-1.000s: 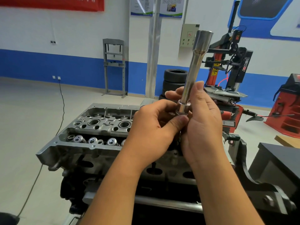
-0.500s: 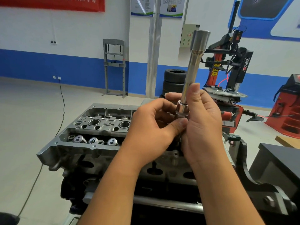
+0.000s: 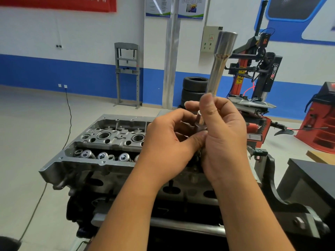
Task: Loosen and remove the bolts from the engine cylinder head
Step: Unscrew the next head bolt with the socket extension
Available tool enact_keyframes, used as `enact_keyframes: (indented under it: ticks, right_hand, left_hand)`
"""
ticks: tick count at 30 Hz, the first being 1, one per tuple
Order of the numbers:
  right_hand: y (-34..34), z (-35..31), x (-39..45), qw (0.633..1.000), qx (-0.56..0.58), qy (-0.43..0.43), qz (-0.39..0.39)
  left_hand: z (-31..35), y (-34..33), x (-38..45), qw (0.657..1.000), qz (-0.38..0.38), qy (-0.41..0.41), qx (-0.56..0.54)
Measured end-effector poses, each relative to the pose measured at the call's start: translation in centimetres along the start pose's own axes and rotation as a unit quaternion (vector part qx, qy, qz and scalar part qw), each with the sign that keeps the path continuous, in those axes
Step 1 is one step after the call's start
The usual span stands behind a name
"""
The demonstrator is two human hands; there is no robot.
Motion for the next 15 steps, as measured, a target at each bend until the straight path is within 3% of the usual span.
enact_keyframes:
  ticks: [6, 12, 15]
  right_hand:
    - [0.25, 0.11, 0.14, 0.999, -0.037, 0.011, 0.020]
    - [0.04, 0.34, 0.13, 1.000, -0.014, 0.000, 0.005]
    - [0.27, 0.21, 0.17, 0.999, -0.028, 0.014, 0.016]
  left_hand:
    - [0.15, -0.83, 0.03, 0.997, -0.071, 0.003, -0.034]
    - [-0.20, -0.22, -0.04, 0.999, 0.002, 0.005, 0.037]
    - [-0.16, -0.43, 0.02, 0.999, -0.021, -0.001, 0.028]
Point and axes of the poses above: each hand's wrist, its own x-axis towards the middle knuckle, its own y-axis out of the back of the hand, z = x × y, the point moved 8 cm from there along x, towards the middle knuckle, and after that the axes turned 11 degrees about -y, right-handed, at the moved point
